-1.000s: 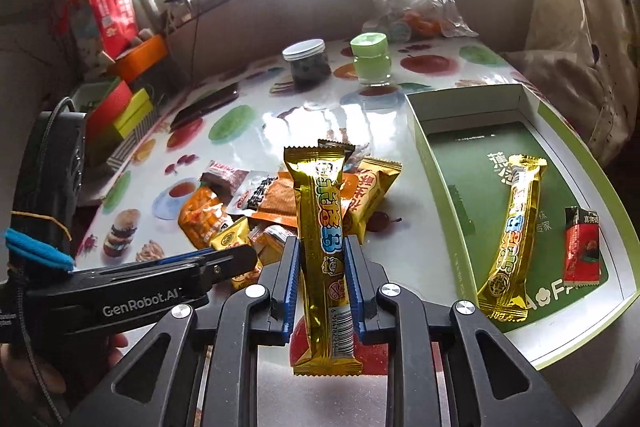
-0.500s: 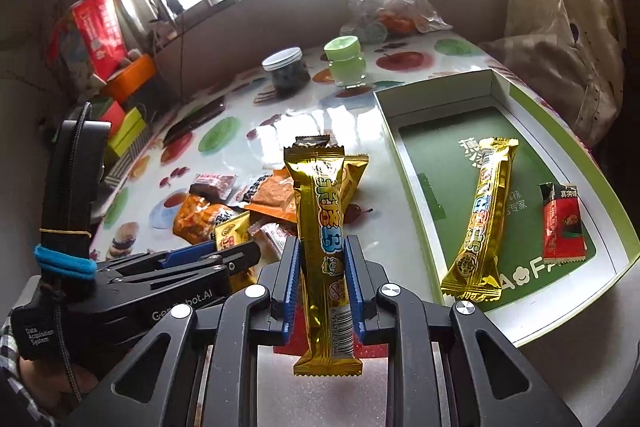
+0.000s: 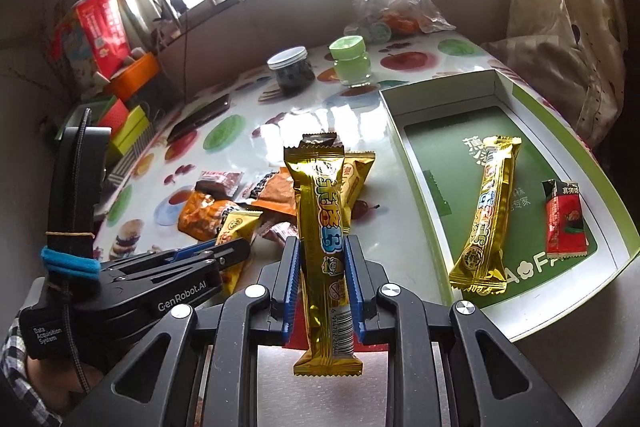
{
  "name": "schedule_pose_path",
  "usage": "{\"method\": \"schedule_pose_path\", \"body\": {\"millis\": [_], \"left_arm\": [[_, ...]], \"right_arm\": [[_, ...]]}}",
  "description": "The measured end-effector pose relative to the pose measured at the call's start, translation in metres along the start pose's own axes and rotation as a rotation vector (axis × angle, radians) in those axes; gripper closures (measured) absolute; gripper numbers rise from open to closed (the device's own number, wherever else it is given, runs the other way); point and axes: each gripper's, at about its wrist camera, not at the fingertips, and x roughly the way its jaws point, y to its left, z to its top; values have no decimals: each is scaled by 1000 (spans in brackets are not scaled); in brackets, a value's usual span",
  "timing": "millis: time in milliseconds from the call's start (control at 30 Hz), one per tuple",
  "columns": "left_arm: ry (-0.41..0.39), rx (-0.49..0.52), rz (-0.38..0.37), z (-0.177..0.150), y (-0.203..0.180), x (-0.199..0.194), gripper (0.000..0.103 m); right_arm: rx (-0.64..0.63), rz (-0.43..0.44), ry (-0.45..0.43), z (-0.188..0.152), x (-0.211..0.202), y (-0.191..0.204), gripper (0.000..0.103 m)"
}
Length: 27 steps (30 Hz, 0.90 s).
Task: Organize snacks
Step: 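Carry the gold bar with the right gripper while the left gripper carries the yellow packet to the box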
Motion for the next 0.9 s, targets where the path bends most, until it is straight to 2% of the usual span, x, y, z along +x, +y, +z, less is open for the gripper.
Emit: {"method": "schedule_pose_path", "body": {"millis": [400, 900], "left_arm": [[-28, -1, -28, -1, 3, -16, 80], [-108, 56, -119, 23, -20, -51, 80]], "right_arm": [[-6, -9, -5, 1, -3, 6, 82], [8, -50, -87, 25, -33, -6, 82]]}}
